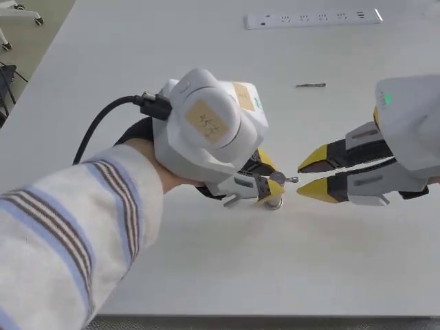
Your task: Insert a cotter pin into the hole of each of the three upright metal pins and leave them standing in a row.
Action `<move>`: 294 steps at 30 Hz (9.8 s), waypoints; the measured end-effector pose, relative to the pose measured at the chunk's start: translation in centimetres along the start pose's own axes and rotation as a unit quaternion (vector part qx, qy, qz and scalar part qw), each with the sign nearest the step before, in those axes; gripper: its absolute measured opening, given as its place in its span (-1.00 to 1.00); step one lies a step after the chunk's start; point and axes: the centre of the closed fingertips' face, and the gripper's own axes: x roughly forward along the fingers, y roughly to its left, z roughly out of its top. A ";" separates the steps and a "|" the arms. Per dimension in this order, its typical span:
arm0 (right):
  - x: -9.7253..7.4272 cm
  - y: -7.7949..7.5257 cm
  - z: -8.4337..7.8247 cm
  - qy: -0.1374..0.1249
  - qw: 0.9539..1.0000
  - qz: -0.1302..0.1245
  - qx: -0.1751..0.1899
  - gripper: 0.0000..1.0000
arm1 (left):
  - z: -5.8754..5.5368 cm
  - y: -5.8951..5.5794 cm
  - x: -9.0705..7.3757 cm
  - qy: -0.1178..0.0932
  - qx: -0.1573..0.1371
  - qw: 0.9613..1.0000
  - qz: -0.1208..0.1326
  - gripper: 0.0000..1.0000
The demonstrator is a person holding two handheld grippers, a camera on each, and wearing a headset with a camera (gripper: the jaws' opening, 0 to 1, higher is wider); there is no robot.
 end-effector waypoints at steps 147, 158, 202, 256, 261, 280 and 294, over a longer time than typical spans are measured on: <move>7.0 -6.6 2.2 -0.127 0.982 -0.070 0.123 -0.83 | -7.2 -2.6 -9.9 -0.127 -0.268 0.943 0.148 0.93; 7.2 -7.8 1.9 -0.129 0.980 -0.076 0.134 -0.83 | -7.4 -2.5 -10.0 -0.125 -0.272 0.943 0.148 0.93; 7.2 -7.7 3.4 -0.157 0.978 -0.066 0.121 -0.63 | -7.3 -3.0 -9.2 -0.113 -0.270 0.947 0.134 0.90; -4.8 -2.2 0.7 -0.148 0.942 -0.142 0.265 0.97 | -5.0 0.6 -10.2 -0.143 -0.267 0.943 0.138 0.97; -5.0 -1.7 0.8 -0.153 0.938 -0.147 0.276 0.97 | -4.8 1.4 -10.3 -0.143 -0.267 0.943 0.138 0.97; -5.5 -1.1 0.2 -0.134 0.936 -0.172 0.275 0.97 | 0.0 12.9 -11.0 -0.170 -0.201 0.945 0.197 0.90; -6.4 -1.2 -0.7 -0.128 0.932 -0.202 0.272 0.92 | 0.5 17.0 -8.7 -0.160 -0.230 0.940 0.194 0.51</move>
